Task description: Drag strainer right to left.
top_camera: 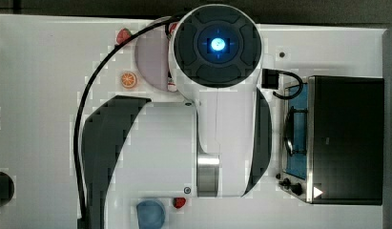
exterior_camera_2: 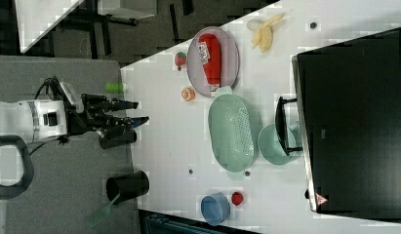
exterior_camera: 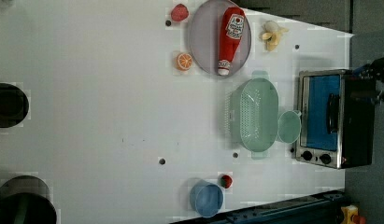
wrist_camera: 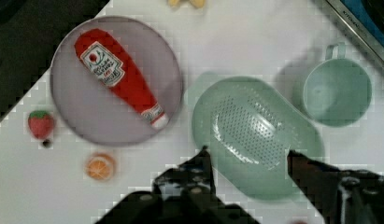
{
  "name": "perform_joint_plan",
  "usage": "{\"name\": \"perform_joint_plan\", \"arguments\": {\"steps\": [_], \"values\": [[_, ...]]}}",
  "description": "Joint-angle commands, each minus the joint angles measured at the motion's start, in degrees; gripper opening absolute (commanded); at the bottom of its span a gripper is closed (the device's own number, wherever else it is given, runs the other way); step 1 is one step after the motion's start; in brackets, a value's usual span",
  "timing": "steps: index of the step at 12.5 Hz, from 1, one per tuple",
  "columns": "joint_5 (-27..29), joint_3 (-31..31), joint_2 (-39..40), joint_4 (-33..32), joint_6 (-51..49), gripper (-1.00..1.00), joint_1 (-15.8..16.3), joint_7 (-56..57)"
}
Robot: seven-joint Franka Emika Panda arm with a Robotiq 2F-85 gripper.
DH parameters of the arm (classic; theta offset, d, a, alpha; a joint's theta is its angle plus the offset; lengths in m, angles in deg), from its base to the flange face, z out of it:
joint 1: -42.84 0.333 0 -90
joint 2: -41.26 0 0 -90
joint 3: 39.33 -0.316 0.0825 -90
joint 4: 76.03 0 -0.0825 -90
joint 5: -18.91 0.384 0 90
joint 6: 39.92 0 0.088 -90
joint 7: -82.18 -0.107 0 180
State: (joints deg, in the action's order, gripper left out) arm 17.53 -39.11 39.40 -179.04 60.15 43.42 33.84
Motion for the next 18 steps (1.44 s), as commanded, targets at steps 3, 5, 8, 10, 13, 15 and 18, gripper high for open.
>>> {"name": "perform_joint_plan", "arguments": {"steps": [3,5,8,10,13,15,18], "values": [[-0.09,0.95,-30.04,-15.39,-13.96,0.99,-1.67,-6.33],[-0.09,0.93,-28.48,-16.53,-12.56,1.00,-1.66,-6.32],[-0.08,0.98,-23.85,-20.54,-5.66,1.00,-1.67,-6.78],[-0.08,1.00,-19.65,-24.05,1.61,1.00,-1.67,-7.01],[-0.08,1.01,-12.38,-28.69,13.33,1.00,-1.68,-7.49],[-0.08,0.99,-6.90,-30.65,21.29,1.00,-1.67,-9.61],[-0.07,0.66,1.49,-32.11,31.10,1.00,-1.59,-18.43]]}}
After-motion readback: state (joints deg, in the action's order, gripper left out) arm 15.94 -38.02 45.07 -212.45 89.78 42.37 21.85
